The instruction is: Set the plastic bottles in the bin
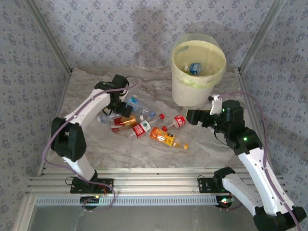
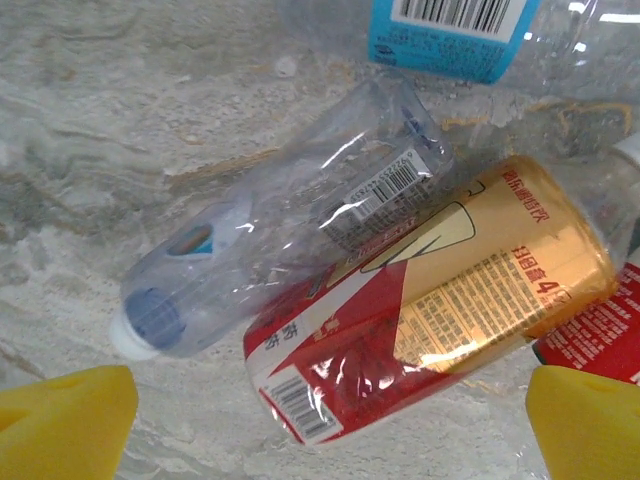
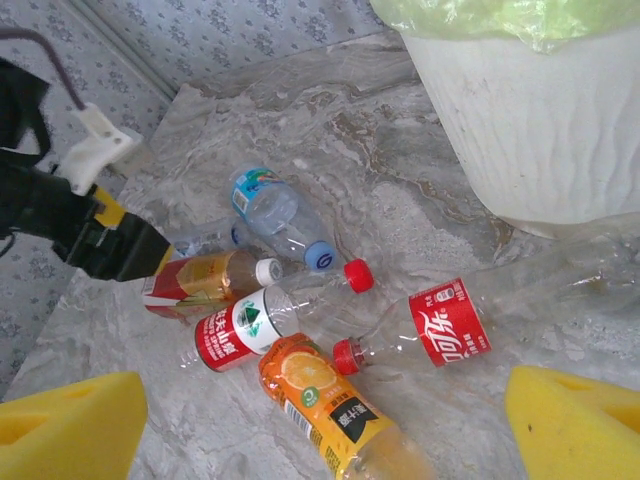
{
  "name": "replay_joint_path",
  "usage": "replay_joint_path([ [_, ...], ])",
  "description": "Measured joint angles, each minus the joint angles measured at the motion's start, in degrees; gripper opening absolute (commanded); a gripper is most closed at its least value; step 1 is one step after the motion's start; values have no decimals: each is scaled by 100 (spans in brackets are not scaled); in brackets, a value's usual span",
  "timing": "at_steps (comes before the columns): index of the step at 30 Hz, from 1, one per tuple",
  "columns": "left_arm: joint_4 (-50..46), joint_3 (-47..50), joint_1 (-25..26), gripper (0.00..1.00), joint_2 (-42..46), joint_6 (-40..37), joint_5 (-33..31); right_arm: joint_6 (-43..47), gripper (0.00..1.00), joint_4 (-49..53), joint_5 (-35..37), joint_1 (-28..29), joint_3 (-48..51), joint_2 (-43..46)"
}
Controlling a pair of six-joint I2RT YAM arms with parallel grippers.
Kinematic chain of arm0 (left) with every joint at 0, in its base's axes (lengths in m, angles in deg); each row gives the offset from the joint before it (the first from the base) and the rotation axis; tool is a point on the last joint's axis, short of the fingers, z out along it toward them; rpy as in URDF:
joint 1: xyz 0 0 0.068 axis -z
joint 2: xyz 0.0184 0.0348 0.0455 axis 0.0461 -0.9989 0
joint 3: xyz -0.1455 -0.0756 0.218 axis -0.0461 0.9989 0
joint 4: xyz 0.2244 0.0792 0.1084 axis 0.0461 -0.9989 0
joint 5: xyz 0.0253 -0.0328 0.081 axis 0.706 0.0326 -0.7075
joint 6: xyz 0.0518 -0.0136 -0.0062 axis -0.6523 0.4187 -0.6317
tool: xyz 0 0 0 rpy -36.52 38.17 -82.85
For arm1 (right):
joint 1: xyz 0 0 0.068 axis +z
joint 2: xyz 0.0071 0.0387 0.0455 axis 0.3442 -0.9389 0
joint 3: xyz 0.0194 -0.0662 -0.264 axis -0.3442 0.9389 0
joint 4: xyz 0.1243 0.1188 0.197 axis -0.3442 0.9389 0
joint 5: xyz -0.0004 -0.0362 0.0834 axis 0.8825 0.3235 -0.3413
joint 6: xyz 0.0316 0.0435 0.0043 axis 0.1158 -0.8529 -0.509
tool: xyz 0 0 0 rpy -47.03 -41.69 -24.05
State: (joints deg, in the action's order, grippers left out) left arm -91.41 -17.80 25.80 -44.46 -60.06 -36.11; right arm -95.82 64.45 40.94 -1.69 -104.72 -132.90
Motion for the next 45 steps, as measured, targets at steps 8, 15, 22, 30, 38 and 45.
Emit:
replay_joint_path([
  [8, -31, -197, -439, 99, -616, -162, 160, -22, 94, 0, 0, 4, 151, 151],
  [15, -63, -518, -555, 97, -984, -247, 315, -83, 94, 0, -2, 11, 273, 153],
  [22, -87, -531, -592, 97, -1174, -382, 629, -83, 94, 2, 0, 9, 275, 173],
  [30, -81, -560, -787, 95, -1320, -354, 828, -83, 96, 2, -11, 11, 280, 201],
  [38, -87, -588, -984, 91, -1541, -166, 859, -81, 100, 0, -483, 9, 280, 376],
  [45, -92, -586, -1161, 86, -1550, 68, 905, -122, 100, -83, -1602, 11, 273, 372],
])
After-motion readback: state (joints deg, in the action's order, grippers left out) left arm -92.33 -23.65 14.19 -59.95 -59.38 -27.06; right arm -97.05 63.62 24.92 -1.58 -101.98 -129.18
